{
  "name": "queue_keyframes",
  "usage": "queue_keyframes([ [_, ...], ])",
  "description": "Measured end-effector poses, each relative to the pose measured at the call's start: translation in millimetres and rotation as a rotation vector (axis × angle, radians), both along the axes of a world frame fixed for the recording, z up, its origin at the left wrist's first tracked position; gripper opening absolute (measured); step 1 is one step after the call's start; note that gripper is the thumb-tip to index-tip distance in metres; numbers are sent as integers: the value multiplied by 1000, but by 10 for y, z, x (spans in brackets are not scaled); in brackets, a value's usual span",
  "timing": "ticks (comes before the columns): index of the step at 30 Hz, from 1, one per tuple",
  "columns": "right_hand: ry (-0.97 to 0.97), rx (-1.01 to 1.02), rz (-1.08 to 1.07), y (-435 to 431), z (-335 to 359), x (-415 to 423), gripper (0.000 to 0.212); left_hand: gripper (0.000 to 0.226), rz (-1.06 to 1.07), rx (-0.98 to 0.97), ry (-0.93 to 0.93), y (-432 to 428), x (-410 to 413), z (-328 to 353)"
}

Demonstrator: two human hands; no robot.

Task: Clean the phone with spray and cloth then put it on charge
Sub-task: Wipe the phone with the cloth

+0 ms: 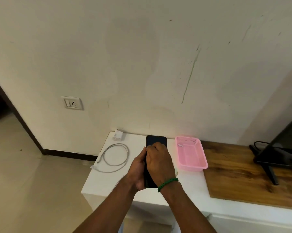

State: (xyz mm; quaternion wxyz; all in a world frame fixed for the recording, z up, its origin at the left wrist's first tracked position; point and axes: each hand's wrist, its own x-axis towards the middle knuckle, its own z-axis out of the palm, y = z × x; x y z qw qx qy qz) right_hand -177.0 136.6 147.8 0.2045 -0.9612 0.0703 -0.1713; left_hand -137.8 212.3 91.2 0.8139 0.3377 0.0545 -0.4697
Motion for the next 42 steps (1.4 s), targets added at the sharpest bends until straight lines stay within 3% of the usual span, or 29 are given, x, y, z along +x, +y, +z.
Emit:
queue_keyframes([
  [4, -80, 26, 0, 89, -19, -131, 27, 67, 8, 32, -67, 21, -58, 112],
  [8, -49, -3, 24, 4, -5, -73, 15, 62, 38, 28, -51, -2, -71, 90],
  [25, -110, -19, -55, -191, 94, 117, 13, 63, 35, 63, -32, -30, -55, 64],
  [34, -197, -58, -9, -123, -34, -160, 36, 61, 40, 60, -34, -2, -77, 117],
  [42, -164, -78, -65, -402, 78, 93, 13, 59, 35, 113, -58, -32, -163, 176],
])
